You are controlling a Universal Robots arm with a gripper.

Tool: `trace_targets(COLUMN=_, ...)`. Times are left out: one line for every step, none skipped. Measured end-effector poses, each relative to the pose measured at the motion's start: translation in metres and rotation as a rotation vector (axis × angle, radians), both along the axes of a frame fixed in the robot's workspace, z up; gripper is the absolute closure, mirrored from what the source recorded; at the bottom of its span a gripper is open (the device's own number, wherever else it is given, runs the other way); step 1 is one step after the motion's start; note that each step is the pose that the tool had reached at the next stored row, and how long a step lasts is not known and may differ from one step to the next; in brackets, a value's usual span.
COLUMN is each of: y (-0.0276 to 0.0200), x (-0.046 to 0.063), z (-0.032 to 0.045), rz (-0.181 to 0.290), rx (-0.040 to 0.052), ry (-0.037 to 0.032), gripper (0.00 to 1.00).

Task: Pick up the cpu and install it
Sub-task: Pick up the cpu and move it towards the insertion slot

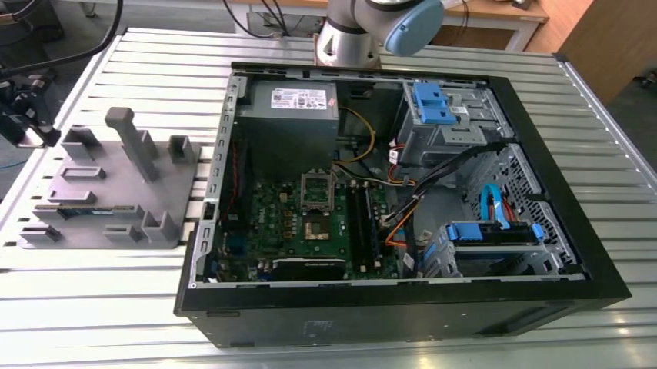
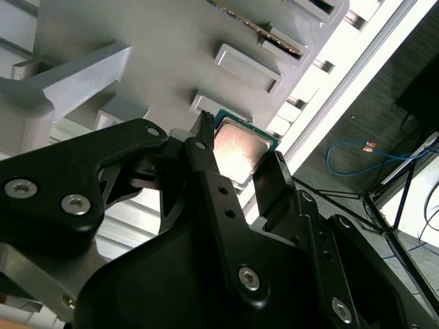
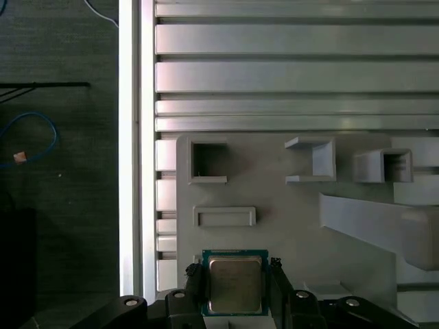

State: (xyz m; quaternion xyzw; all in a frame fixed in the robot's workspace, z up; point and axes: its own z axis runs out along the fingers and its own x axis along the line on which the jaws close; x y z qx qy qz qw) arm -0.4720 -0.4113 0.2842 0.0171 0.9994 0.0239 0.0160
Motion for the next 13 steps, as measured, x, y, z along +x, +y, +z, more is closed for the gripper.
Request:
trace_targets(y=0.0, x=0.0, z=0.0001, rz=0.0, rx=0.0002, ry=-0.0002, gripper=0.53)
trace_targets(y=0.0, x=0.0, z=0.0004, rz=0.0, rx=0.0, ry=0.0001, gripper=0.53)
trace_targets(y=0.0, x=0.0, z=0.0005, rz=0.0, rx=0.0, ry=0.0001, gripper=0.53)
trace_targets(y=0.0, x=0.0, z=0.0004, rz=0.0, rx=0.0, ry=0.0, gripper=0.53)
trace_targets(y=0.0, x=0.0, z=0.0005, rz=0.0, rx=0.0, ry=0.0, gripper=0.53)
trace_targets(y=0.0, x=0.0, z=0.0008, rz=0.0, rx=0.0, ry=0.0002, gripper=0.53)
trace_targets(y=0.0, x=0.0, z=0.0012, rz=0.0, rx=-0.0001, ry=0.0003, gripper=0.53)
trace_targets(y=0.0, x=0.0, z=0.0018, rz=0.0, rx=-0.0002, ry=0.0004, gripper=0.53)
trace_targets(y=0.0, x=0.0, z=0.0023, rz=0.0, rx=-0.0001, ry=0.0002, gripper=0.53)
trace_targets(y=0.0, x=0.0, z=0.003, rz=0.0, rx=-0.0001, ry=0.0002, gripper=0.53)
trace_targets(y=0.0, x=0.0, z=0.0035, rz=0.0, rx=0.0, ry=0.0001, gripper=0.53)
trace_targets(y=0.0, x=0.0, z=0.0035, rz=0.0, rx=0.0001, ry=-0.0001, gripper=0.53)
trace_targets(y=0.0, x=0.0, z=0.0035, rz=0.0, rx=0.0001, ry=-0.0001, gripper=0.53)
